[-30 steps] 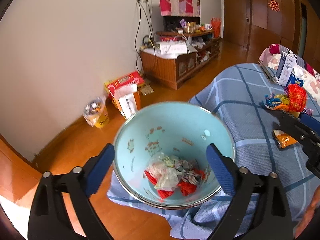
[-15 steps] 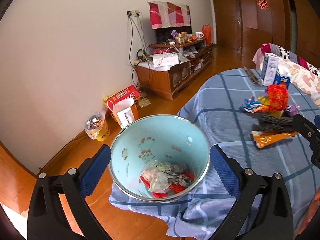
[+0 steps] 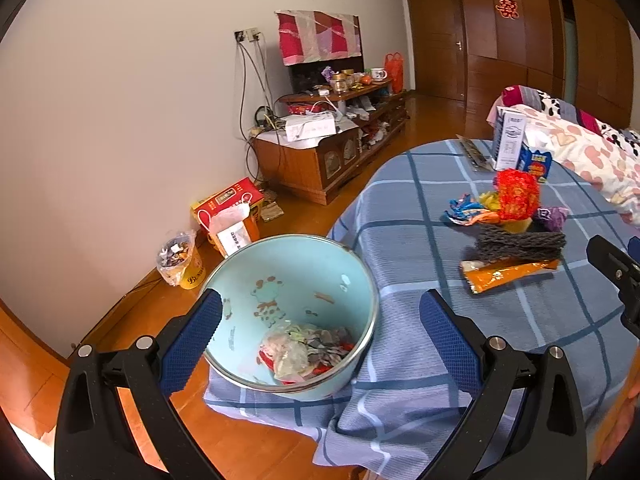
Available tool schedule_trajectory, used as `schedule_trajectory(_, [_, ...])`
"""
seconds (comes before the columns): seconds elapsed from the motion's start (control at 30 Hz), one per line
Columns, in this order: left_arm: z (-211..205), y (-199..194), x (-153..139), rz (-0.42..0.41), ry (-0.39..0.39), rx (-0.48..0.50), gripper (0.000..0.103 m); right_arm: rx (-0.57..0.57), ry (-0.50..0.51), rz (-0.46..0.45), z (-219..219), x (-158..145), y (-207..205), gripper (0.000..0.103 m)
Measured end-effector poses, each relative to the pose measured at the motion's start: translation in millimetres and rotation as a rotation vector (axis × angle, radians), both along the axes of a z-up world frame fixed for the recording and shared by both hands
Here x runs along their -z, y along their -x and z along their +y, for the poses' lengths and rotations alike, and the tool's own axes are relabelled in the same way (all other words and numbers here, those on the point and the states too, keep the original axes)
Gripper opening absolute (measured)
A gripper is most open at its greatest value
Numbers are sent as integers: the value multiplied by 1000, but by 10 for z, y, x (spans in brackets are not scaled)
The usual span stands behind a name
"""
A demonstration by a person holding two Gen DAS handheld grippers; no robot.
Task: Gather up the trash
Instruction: 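Move the right gripper to the table and grasp the black knitted mesh, then lift the black mesh with the right gripper while the left gripper grasps the red foil bag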
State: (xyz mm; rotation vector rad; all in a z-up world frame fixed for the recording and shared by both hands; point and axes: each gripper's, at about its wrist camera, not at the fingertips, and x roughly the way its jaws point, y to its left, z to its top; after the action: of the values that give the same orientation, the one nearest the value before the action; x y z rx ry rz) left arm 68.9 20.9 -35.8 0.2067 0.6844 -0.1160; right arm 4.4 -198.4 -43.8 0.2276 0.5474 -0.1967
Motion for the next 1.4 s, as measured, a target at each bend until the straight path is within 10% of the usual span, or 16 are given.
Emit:
schedule_trajectory(0.7, [-357, -95, 415, 102, 4, 69, 97, 89, -45, 69, -583, 365, 56, 85])
schedule_trajectory(1.13, [-494, -275, 571, 118, -24, 102, 97, -55, -81, 119, -645, 532, -792, 82])
schedule_trajectory(1.4, [-489, -366, 586, 131, -24, 89, 97, -147, -83, 211, -530, 726, -1016, 36])
